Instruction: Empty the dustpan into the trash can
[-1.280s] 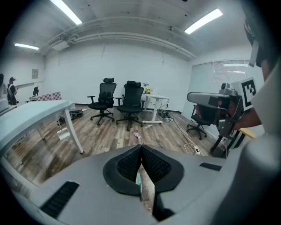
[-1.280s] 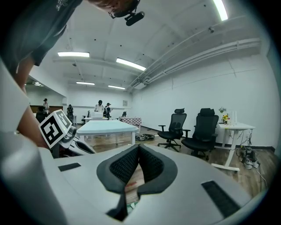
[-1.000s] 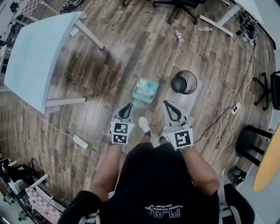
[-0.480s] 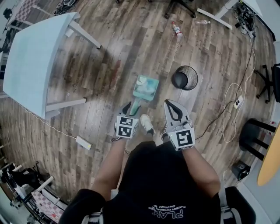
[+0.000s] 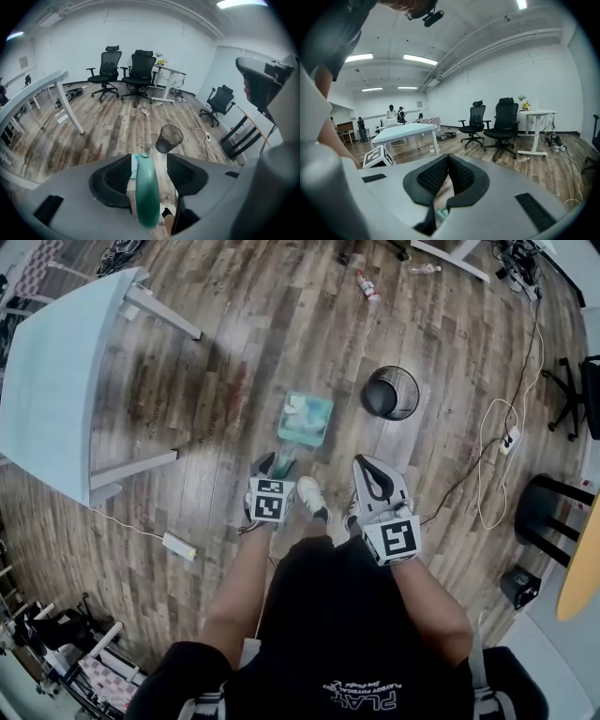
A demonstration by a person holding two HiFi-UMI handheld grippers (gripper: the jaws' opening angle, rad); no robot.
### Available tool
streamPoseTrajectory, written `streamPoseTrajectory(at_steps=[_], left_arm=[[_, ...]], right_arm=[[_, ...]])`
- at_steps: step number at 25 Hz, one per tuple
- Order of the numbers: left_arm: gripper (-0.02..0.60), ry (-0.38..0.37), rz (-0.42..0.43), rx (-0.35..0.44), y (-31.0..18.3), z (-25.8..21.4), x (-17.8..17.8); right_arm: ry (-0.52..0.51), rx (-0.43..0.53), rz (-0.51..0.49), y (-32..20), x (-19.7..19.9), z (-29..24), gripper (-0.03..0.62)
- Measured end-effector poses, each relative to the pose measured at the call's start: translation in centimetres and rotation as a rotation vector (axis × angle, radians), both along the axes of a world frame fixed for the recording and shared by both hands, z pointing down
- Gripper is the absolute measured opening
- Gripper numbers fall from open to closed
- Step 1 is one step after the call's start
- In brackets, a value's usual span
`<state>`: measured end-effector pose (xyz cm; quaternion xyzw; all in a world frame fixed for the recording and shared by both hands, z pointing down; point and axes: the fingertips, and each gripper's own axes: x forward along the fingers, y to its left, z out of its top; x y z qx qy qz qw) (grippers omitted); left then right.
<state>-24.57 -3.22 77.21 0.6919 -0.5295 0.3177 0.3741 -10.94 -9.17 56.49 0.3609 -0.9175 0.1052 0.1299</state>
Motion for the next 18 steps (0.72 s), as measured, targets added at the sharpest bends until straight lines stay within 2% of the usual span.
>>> streamPoseTrajectory(at_steps=[9, 14, 18], left_arm=[[0.227, -0.011, -0.031, -0.069, -0.8, 2.8, -0.5], [0.227, 0.019, -0.048, -0.110, -1.3, 4.0, 0.0], [0.225, 0.021, -0.043, -0.107, -1.7, 4.5, 0.2]], right_arm=[[0.010, -0.039, 0.026, 0.1, 0.3, 1.9, 0.023], [0.007, -0.044, 0.052, -0.1, 0.9, 2.2, 0.023], [0.008, -0.055, 0.069, 0.3, 1.4, 2.7, 0.023]])
